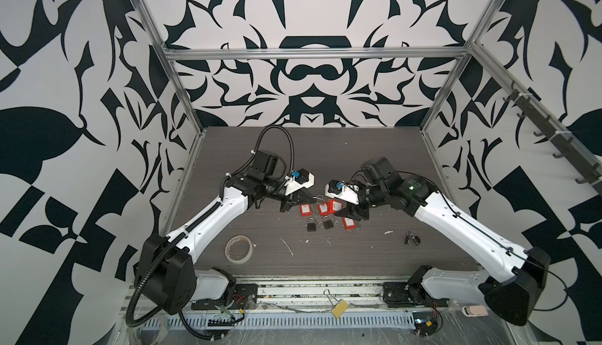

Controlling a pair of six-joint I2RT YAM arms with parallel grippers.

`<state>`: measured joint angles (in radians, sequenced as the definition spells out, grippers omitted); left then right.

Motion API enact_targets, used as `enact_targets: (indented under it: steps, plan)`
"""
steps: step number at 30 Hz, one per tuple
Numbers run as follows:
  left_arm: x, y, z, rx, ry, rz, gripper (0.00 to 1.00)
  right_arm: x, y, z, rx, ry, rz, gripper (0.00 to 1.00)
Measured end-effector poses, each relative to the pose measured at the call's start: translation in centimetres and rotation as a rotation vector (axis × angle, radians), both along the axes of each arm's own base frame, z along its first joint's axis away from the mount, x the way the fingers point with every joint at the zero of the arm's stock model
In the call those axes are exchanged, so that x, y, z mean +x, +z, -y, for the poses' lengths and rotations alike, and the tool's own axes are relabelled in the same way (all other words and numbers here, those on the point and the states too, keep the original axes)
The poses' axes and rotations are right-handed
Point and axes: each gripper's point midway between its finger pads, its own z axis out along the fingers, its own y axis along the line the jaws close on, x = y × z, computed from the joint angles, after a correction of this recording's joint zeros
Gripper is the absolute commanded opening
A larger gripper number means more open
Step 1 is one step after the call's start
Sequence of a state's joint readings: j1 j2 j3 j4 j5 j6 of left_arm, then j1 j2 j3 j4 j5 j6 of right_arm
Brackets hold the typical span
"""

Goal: Lock with the key

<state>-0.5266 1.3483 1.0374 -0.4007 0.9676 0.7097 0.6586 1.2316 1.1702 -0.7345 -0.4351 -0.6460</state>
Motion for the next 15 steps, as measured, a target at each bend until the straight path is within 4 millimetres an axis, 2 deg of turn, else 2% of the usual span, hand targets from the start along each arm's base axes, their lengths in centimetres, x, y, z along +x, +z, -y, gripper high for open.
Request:
enact_targets:
  steps: [3, 11, 15]
  plan:
    - [-0.05, 0.09, 0.07, -0.004, 0.002, -0.025, 0.00, 0.16, 0.61, 0.23, -0.015, -0.005, 0.011, 0.68]
    - [-0.33, 0.81, 0.31, -0.033, -0.008, -0.066, 0.00, -0.13, 0.77, 0.60, -0.062, -0.009, -0.041, 0.68]
    - [-0.49, 0.95, 0.39, -0.037, -0.009, -0.081, 0.00, -0.69, 0.96, 0.59, -0.056, -0.014, -0.083, 0.76]
